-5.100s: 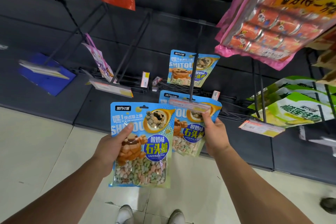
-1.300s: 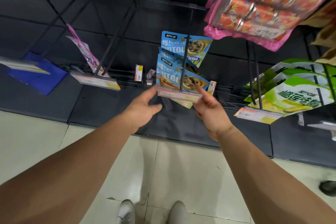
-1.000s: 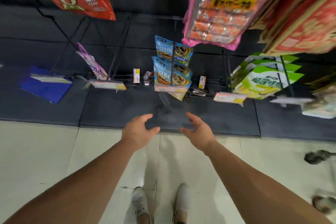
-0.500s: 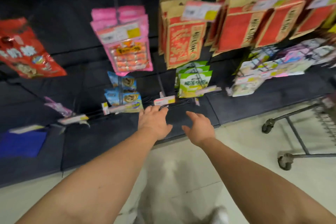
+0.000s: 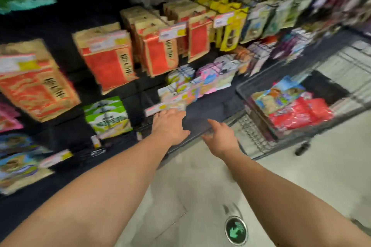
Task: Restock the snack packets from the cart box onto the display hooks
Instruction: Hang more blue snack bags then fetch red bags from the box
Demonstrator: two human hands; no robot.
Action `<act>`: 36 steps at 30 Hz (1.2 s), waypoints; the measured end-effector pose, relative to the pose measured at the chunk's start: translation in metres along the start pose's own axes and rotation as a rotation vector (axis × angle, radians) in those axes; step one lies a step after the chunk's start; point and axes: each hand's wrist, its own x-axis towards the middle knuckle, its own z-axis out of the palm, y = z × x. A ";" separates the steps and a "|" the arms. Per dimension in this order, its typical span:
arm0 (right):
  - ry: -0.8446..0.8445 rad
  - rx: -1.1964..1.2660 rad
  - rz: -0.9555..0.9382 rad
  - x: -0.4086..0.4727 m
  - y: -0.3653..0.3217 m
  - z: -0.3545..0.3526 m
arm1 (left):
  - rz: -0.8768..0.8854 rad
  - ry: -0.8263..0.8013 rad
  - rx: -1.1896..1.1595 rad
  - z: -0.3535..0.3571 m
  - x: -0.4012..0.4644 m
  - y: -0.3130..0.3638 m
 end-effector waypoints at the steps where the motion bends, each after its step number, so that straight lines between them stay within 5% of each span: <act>1: 0.011 0.008 0.026 0.005 0.017 -0.010 | 0.028 -0.006 -0.004 0.001 0.014 0.018; 18: 0.190 0.222 0.564 0.188 0.233 -0.154 | 0.413 -0.093 -0.065 0.008 0.307 0.237; 36: 0.238 0.705 0.845 0.393 0.435 -0.171 | 0.118 -0.251 -0.123 0.092 0.462 0.342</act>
